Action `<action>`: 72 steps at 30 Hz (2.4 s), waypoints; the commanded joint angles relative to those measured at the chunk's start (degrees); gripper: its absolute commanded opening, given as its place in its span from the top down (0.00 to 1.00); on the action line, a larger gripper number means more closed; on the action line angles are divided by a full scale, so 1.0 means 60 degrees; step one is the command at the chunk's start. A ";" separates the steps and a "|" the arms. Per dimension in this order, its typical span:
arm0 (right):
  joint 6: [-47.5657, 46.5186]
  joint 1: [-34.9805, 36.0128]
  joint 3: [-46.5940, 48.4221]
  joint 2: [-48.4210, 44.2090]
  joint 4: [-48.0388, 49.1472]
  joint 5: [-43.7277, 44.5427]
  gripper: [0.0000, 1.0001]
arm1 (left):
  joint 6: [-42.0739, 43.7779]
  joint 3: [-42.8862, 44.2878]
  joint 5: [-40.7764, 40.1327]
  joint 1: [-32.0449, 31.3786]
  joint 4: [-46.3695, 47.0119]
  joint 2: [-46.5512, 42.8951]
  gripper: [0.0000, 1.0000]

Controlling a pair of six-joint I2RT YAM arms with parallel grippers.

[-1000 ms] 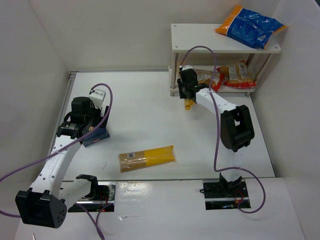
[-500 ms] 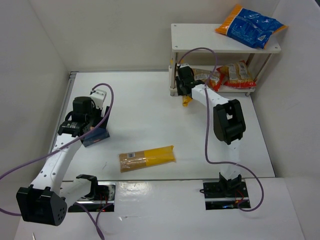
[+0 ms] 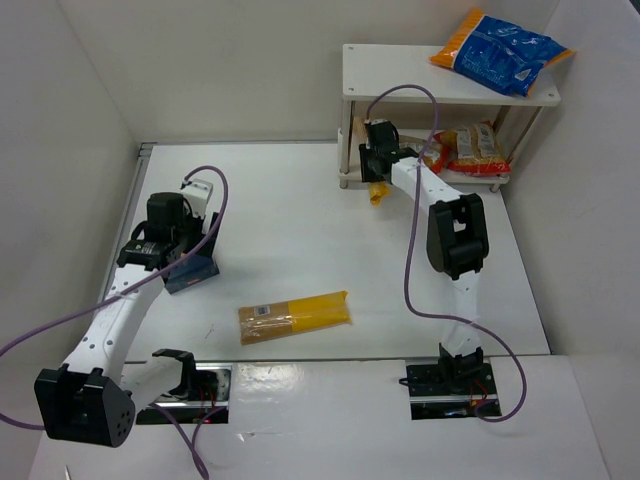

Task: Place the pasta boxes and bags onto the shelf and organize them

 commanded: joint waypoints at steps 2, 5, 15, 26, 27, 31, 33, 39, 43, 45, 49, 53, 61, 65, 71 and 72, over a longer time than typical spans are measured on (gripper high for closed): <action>0.0537 -0.0463 0.1511 -0.0238 0.1367 0.0072 1.00 | 0.0101 -0.0067 -0.0042 0.0067 0.0217 0.0025 0.00; 0.0785 -0.0463 0.1876 -0.0237 0.1161 -0.0060 1.00 | 0.0101 -0.0067 -0.0042 0.0067 0.0217 0.0025 0.00; 0.1489 -0.0551 0.1878 -0.0426 0.0985 0.0336 1.00 | 0.0101 -0.0067 -0.0042 0.0067 0.0217 0.0025 0.00; 0.2470 -0.0463 0.0689 -0.1628 0.0883 -0.0851 1.00 | 0.0101 -0.0067 0.0045 0.0067 0.0217 0.0025 0.00; 0.2587 -0.0463 0.0690 -0.1628 0.0882 -0.0938 1.00 | 0.0101 -0.0067 0.0045 0.0067 0.0217 0.0025 0.00; 0.2691 -0.0463 0.1172 -0.1628 0.0575 -0.1144 1.00 | 0.0101 -0.0067 0.0045 0.0067 0.0217 0.0025 0.00; 0.2691 -0.0463 0.1466 -0.1628 0.0488 -0.1391 1.00 | 0.0101 -0.0067 0.0045 0.0067 0.0217 0.0025 0.00; 0.2808 -0.0463 0.2389 -0.1439 0.0135 -0.1495 1.00 | 0.0101 -0.0067 0.0045 0.0067 0.0217 0.0025 0.00; 0.2896 -0.0463 0.2857 -0.1335 0.0003 -0.1495 1.00 | 0.0101 -0.0067 0.0045 0.0067 0.0217 0.0025 0.00; 0.2896 -0.0463 0.2990 -0.1233 0.0003 -0.1495 1.00 | 0.0101 -0.0067 0.0045 0.0067 0.0217 0.0025 0.00; 0.2705 -0.0375 0.3312 -0.0955 0.0003 -0.1115 1.00 | 0.0101 -0.0067 0.0045 0.0067 0.0217 0.0113 0.00; 0.2516 -0.0273 0.3415 -0.0779 0.0003 -0.1026 1.00 | 0.0101 -0.0067 0.0133 0.0067 0.0217 0.0113 0.00; 0.2106 -0.0053 0.2084 -0.1597 0.0164 -0.0925 1.00 | 0.0101 -0.0067 0.0133 0.0067 0.0217 0.0113 0.00; 0.1111 0.0634 0.0243 -0.2912 0.0822 0.0156 1.00 | 0.0101 -0.0067 0.0133 0.0067 0.0129 0.0113 0.00; -0.1248 0.1851 -0.1974 -0.4615 0.1922 0.3366 1.00 | 0.0101 0.0020 0.0324 0.0067 0.0129 0.0025 0.00; -0.1482 0.1851 -0.2092 -0.4907 0.1922 0.3847 1.00 | 0.0101 0.0021 0.0411 0.0067 0.0042 -0.0076 0.00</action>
